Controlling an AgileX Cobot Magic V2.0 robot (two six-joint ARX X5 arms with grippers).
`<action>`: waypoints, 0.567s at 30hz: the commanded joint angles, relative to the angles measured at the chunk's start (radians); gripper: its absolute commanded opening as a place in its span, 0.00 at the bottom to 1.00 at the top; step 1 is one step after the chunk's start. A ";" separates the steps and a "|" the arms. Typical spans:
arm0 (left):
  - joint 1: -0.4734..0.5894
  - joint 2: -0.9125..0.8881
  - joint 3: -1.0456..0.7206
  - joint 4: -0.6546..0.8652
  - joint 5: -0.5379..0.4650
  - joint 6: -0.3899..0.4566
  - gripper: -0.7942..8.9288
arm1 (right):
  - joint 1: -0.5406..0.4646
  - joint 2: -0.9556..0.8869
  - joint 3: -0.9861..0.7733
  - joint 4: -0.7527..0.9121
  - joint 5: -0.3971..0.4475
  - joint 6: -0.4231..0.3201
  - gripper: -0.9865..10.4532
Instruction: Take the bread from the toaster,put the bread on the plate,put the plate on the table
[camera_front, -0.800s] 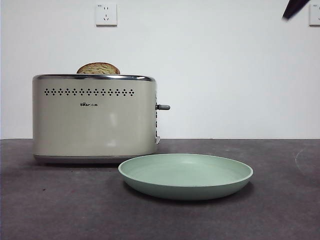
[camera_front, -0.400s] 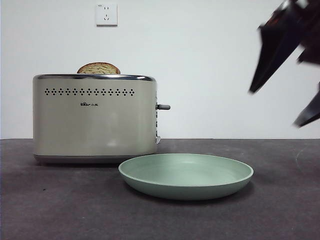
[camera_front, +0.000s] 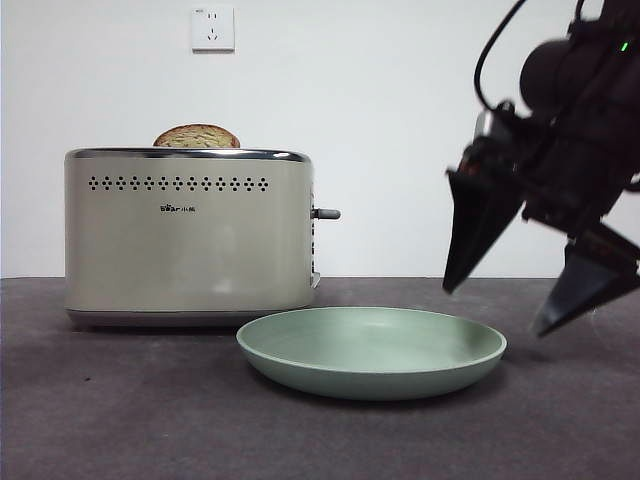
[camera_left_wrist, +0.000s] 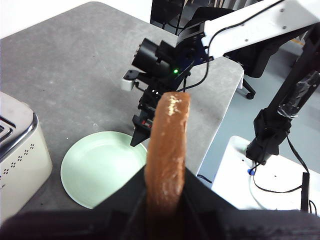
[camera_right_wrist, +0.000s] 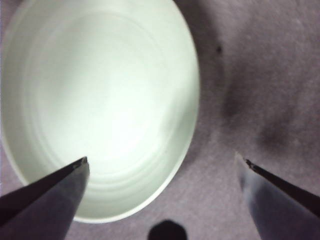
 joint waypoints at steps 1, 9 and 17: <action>-0.003 -0.001 0.002 0.002 0.003 -0.003 0.08 | 0.003 0.037 -0.002 0.023 0.003 0.020 0.49; -0.003 0.001 0.002 0.002 0.002 -0.003 0.07 | 0.023 0.093 -0.002 0.062 0.002 0.019 0.23; -0.003 0.003 0.002 0.002 0.001 -0.003 0.07 | 0.039 0.124 -0.002 0.102 0.004 0.020 0.07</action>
